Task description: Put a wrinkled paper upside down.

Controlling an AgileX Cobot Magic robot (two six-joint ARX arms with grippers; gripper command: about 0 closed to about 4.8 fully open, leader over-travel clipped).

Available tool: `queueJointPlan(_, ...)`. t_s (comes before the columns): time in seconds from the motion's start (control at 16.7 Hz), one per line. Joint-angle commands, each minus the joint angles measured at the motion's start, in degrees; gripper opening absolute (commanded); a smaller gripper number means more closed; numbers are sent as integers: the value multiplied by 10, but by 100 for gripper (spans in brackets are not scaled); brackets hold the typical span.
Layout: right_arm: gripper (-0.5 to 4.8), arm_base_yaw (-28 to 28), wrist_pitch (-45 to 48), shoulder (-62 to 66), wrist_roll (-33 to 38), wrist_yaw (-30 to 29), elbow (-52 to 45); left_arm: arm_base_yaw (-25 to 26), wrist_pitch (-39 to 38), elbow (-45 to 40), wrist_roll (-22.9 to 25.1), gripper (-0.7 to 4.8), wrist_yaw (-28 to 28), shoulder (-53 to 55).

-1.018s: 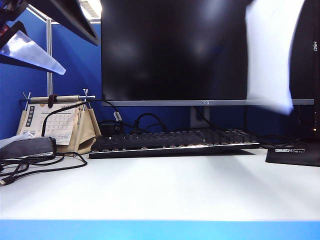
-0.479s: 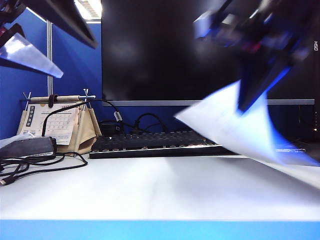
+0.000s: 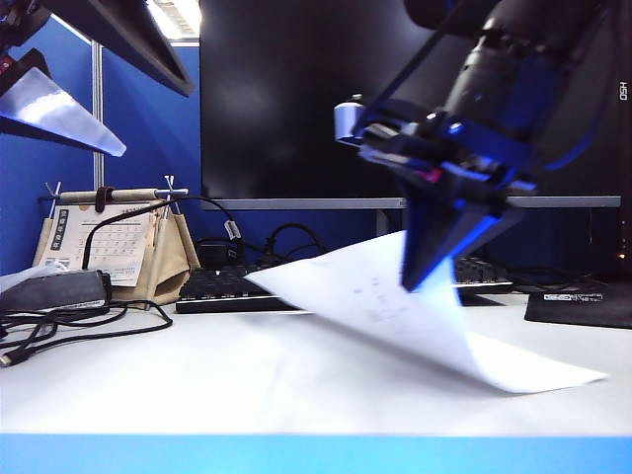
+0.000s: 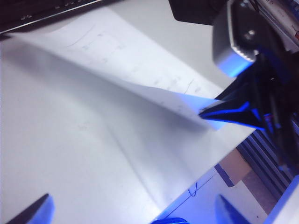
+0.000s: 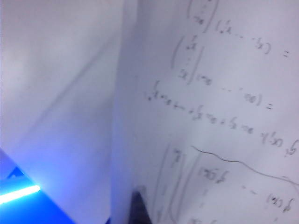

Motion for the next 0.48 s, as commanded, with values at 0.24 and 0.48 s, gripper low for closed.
queueJointPlan(0.24, -6, 1, 33, 55, 4, -36, -6, 0, 8, 5, 2, 465, 2, -1)
queueJointPlan(0.48, 77, 1, 48, 73, 12, -41, -32, 0, 8, 5, 2, 465, 2, -9)
